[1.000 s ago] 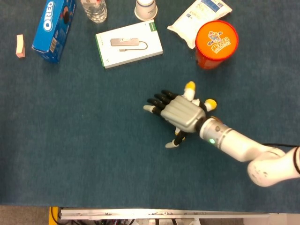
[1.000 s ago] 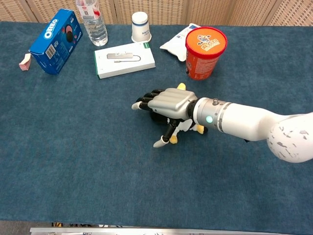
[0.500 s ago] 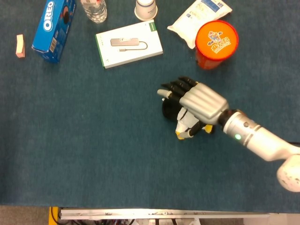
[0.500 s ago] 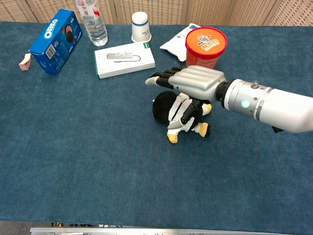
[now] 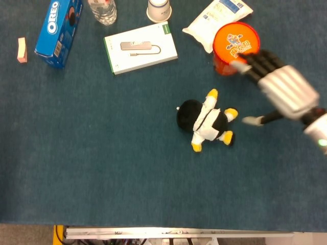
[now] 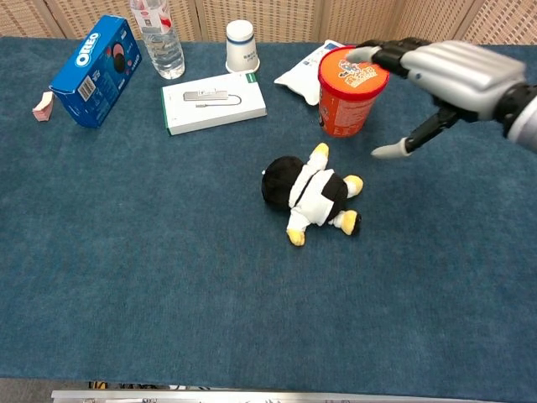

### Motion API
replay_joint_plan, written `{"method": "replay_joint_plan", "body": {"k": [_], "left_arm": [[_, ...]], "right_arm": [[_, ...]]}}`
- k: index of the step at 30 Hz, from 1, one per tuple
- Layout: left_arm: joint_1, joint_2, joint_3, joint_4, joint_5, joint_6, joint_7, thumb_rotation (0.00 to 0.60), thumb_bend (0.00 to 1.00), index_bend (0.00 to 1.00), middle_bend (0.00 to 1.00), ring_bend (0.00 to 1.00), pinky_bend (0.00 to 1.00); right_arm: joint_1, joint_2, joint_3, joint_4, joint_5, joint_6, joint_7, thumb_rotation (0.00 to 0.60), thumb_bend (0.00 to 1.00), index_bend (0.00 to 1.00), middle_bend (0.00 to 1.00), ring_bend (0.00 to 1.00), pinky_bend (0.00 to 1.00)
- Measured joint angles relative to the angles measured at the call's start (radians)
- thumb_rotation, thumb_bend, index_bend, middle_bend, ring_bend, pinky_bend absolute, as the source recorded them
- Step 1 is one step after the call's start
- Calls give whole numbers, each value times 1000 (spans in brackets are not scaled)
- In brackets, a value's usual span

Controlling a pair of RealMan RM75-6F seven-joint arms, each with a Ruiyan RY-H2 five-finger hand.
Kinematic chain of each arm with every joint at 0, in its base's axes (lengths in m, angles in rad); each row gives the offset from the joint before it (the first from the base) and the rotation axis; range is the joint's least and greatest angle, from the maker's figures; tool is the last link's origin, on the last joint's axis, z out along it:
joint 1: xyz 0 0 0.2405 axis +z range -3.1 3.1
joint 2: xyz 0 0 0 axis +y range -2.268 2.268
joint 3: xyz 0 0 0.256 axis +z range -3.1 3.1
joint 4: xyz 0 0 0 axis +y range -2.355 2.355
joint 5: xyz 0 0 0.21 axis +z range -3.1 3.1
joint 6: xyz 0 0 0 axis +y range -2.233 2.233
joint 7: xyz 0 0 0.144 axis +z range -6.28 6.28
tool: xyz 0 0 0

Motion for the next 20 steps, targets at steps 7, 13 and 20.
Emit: {"method": "replay_joint_plan", "body": {"k": [7, 13, 20], "left_arm": [[-14, -8, -9, 3, 5, -5, 6, 600, 249, 0, 0, 0, 20], [-25, -15, -13, 0, 15, -8, 21, 600, 248, 0, 0, 0, 20], [-36, -21, -15, -5, 19, -16, 35, 600, 249, 0, 0, 0, 20]], "right_arm": [[-153, 103, -29, 3, -32, 147, 57, 600, 0, 0, 22, 0, 0], [-294, 139, -51, 50, -50, 273, 132, 600, 0, 0, 23, 0, 0], [-410, 137, -59, 146, -92, 366, 229, 600, 0, 0, 34, 0, 0]]}}
